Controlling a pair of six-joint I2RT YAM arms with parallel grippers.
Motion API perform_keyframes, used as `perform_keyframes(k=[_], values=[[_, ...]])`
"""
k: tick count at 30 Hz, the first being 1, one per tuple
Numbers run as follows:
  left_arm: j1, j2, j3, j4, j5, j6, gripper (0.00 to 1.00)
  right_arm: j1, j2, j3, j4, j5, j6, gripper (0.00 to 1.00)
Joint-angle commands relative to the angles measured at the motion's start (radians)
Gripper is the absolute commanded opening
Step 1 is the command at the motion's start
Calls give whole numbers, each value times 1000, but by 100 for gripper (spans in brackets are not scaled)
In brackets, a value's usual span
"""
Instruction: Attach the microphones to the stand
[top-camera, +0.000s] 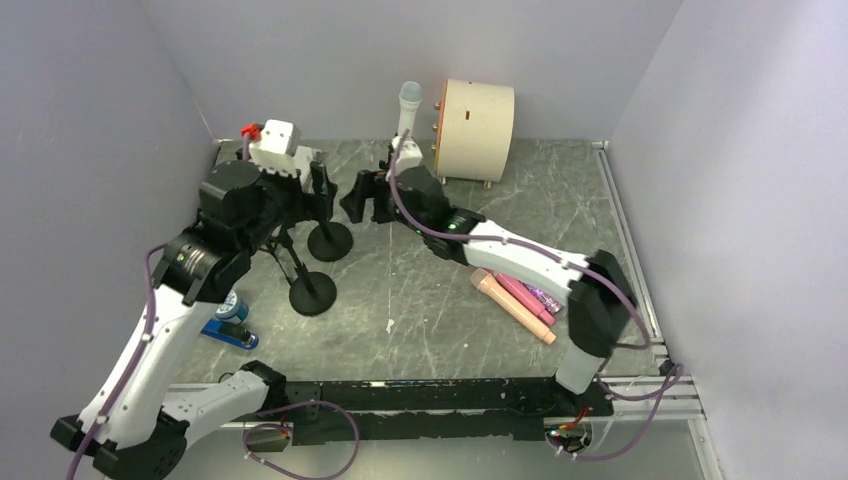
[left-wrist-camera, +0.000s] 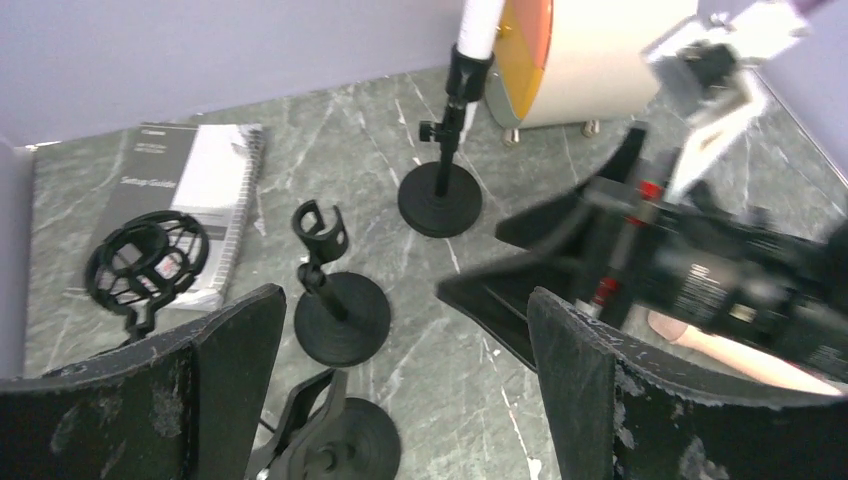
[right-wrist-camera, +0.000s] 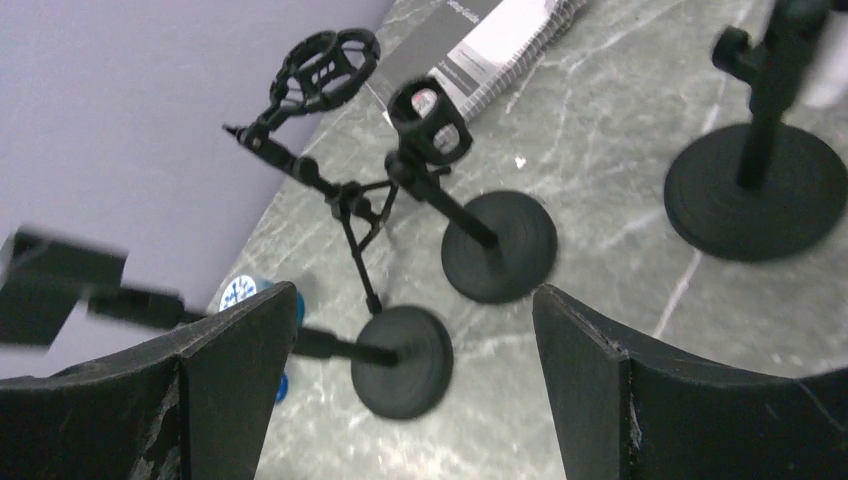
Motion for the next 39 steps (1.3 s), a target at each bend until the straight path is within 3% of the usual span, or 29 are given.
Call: perform_keyframes(k=[1, 10, 19, 24, 32, 39], values=[[1, -69, -14, -19, -128, -4, 94, -7, 150, 170, 56, 35, -17, 91], [2, -128, -94, -19, -181, -22, 94, -10, 437, 464, 43, -55, -66, 93], [1, -138, -119, -7, -196, -14, 94, -10, 530, 531, 106, -95, -99, 91], [1, -141, -116, -20, -198, -23, 94, -9, 571, 575, 99, -97, -99, 79], [1, -151, -115, -30, -183, -34, 94, -12, 532, 531, 106, -107, -94, 39], [2, -144, -111, -32, -119, -36, 94, -11, 378, 389, 95, -63, -87, 29]])
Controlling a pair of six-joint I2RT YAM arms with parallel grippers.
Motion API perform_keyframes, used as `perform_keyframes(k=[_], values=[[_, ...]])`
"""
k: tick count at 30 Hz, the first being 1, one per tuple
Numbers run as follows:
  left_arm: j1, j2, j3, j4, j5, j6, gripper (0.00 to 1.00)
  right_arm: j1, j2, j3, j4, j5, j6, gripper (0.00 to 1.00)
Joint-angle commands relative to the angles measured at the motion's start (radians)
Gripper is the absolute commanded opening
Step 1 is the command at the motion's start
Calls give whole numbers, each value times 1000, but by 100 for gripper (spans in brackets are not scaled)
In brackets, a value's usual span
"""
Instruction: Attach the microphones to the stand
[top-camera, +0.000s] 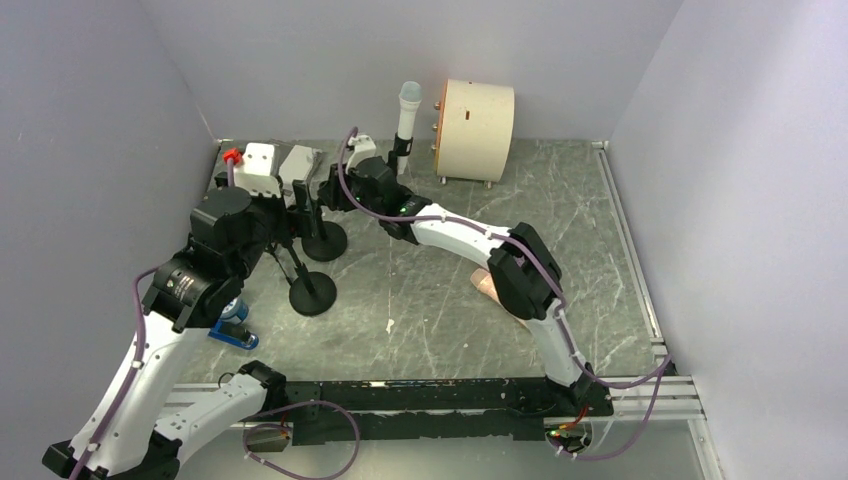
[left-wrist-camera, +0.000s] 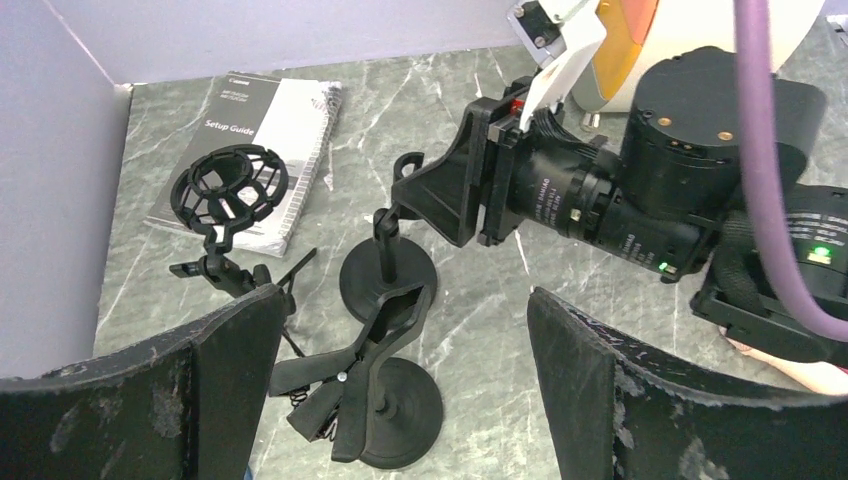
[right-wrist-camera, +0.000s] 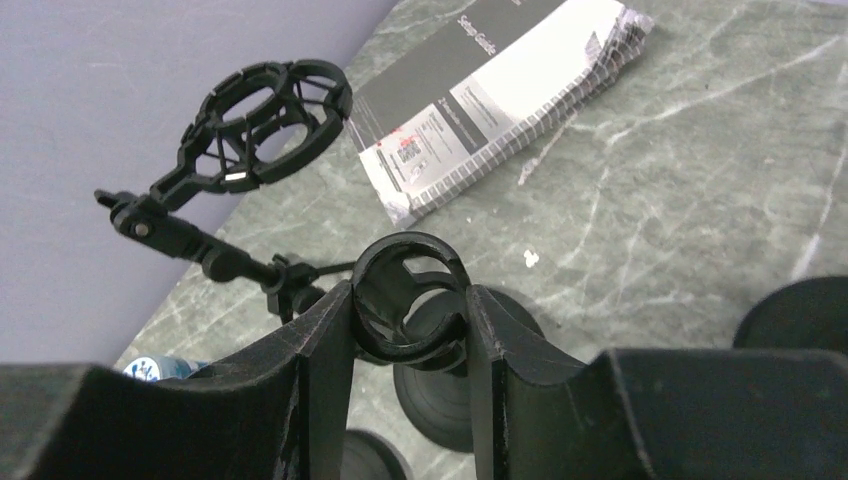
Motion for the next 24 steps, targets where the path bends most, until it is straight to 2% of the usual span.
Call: perform_keyframes(k=[1, 6, 16, 24], values=[[1, -3, 6, 12, 55, -25, 94, 6, -165, -80, 3, 29, 16, 28], [1, 8, 3, 12, 74, -37, 94, 3, -291, -196, -44, 62, 22, 26], [1, 26, 3, 9, 106, -59, 87, -5, -521, -437, -112, 69, 52, 23], [1, 70, 1, 10, 202, -64, 84, -7, -662, -575, -165, 134, 57, 23]])
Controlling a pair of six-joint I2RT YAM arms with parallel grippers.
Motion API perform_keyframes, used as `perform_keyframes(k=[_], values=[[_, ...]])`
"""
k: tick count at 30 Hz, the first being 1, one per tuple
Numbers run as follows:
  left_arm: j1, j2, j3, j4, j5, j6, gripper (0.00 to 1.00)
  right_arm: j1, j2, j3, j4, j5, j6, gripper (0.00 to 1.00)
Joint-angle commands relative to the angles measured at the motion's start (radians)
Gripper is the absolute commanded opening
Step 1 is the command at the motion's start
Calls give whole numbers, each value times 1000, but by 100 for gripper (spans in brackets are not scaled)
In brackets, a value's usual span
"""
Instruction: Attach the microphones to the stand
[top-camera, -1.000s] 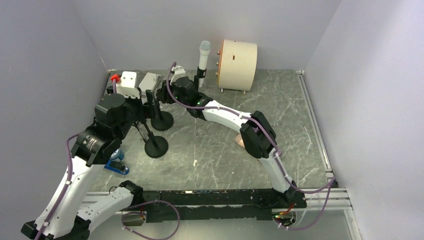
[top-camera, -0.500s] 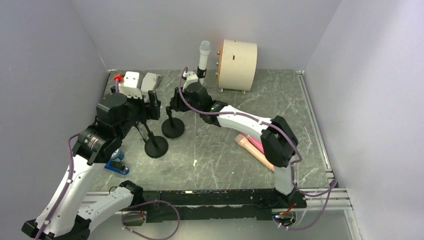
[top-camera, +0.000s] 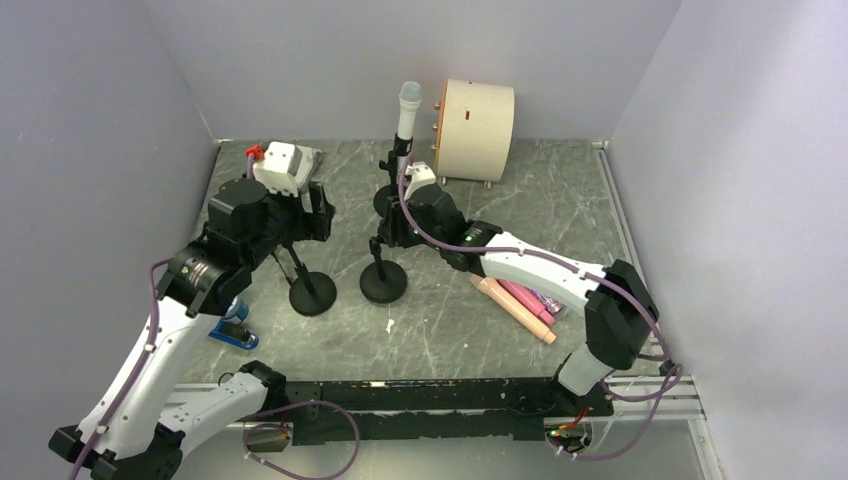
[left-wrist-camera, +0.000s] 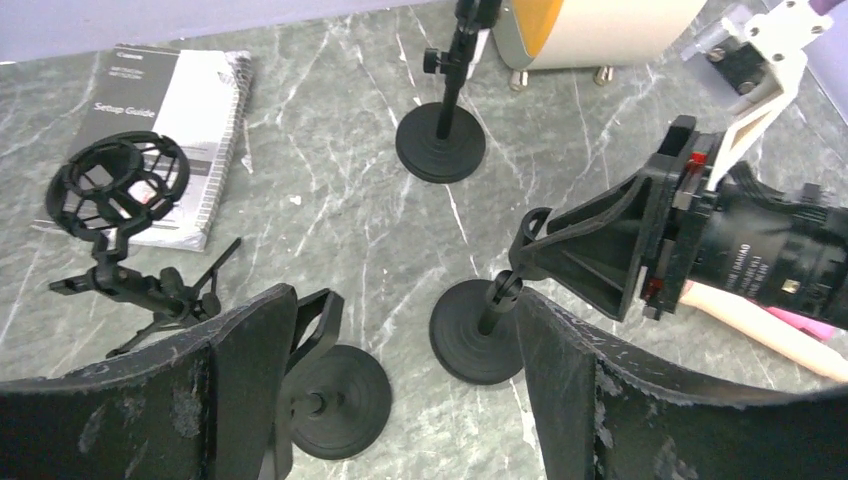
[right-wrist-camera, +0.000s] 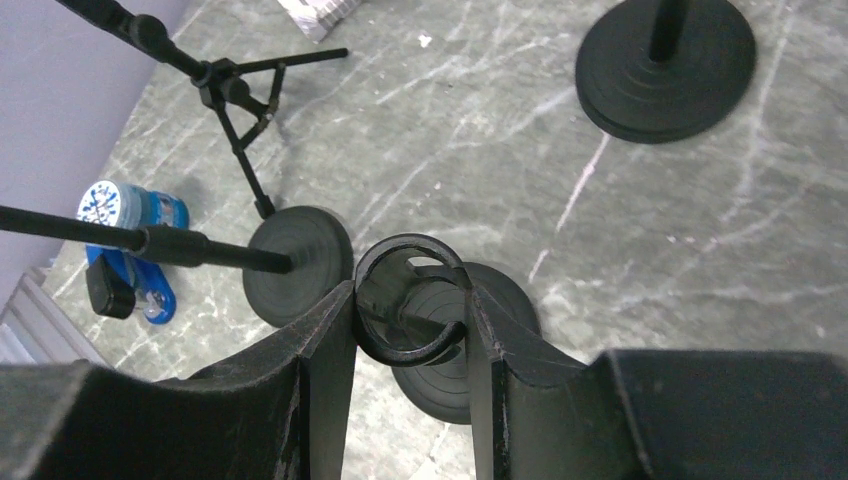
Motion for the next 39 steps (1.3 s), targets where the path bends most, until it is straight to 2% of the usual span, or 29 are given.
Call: perform_keyframes(k=[1, 7, 9, 11, 14, 18, 21, 25, 30, 34, 39], values=[[1, 33, 7, 10, 64, -17, 84, -6, -118, -37, 65, 65, 31, 23], [2, 69, -13, 79, 319, 16, 82, -10, -153, -89, 39, 63, 43, 29], [1, 84, -21, 97, 415, 30, 82, -12, -153, -91, 21, 60, 53, 34], [2, 96, -32, 116, 475, 40, 81, -13, -161, -94, 15, 56, 60, 41], [1, 107, -46, 137, 528, 49, 81, -14, -189, -96, 13, 48, 62, 60], [2, 110, -69, 167, 580, 65, 82, -37, -250, -92, 6, 30, 66, 71], [1, 119, -95, 190, 615, 71, 83, -78, -299, -93, -19, 22, 69, 74], [0, 135, -136, 226, 650, 70, 82, -148, -357, -115, -111, 47, 59, 73], [-5, 163, -194, 267, 681, 82, 80, -243, -432, -231, -240, 82, 36, 70], [-21, 191, -221, 295, 699, 106, 79, -270, -489, -329, -355, 133, 2, 70], [-39, 241, -221, 296, 687, 105, 77, -275, -514, -428, -416, 109, -28, 70]])
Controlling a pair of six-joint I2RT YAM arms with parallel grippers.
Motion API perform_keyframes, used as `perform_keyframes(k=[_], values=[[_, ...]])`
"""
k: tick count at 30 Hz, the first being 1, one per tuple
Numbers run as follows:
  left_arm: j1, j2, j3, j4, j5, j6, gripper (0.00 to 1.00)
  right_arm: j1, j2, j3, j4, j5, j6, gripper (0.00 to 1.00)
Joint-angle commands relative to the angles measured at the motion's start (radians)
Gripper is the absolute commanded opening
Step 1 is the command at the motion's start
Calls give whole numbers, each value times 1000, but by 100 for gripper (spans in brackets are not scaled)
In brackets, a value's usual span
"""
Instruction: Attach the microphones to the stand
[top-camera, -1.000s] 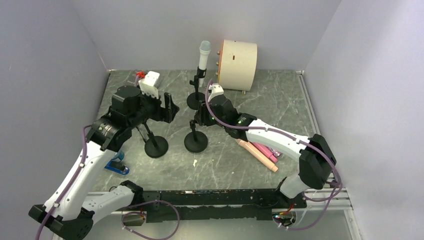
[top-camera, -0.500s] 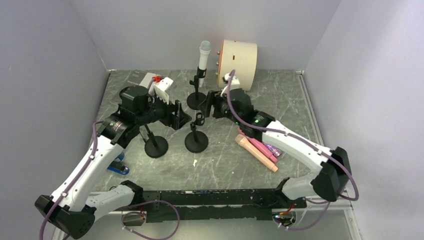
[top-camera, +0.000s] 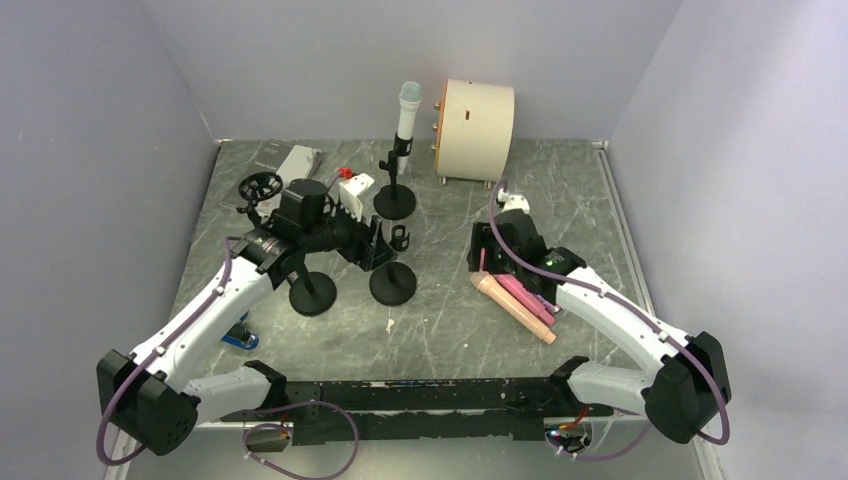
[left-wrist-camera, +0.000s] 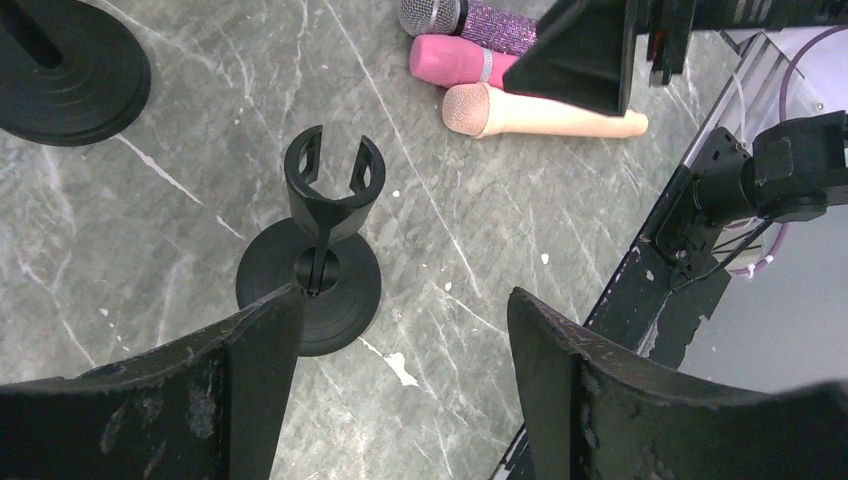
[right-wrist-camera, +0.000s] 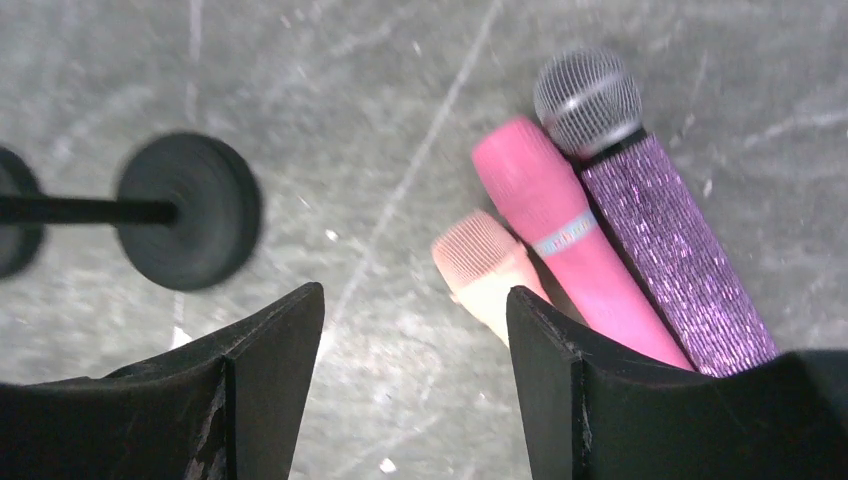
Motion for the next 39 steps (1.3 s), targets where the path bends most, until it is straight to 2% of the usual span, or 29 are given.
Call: perform_keyframes(k=[1, 5, 17, 26, 35, 39], values=[[-18, 29, 7, 54, 18, 18, 77, -5, -26, -51, -80, 2, -51, 69], [-28, 49, 13, 53, 4, 9, 76, -7, 53, -54, -98, -4, -79, 65], [-47, 56, 18, 29, -27, 14, 76, -20, 285, -30, -34, -42, -165, 64], [-50, 58, 9, 21, -43, 10, 76, -17, 373, -18, -3, -125, -213, 67], [-55, 78, 19, -7, -78, 20, 77, 62, 423, 11, -7, -102, -247, 72], [-64, 98, 31, -13, -95, 28, 77, 68, 438, 9, -3, -85, -229, 68]])
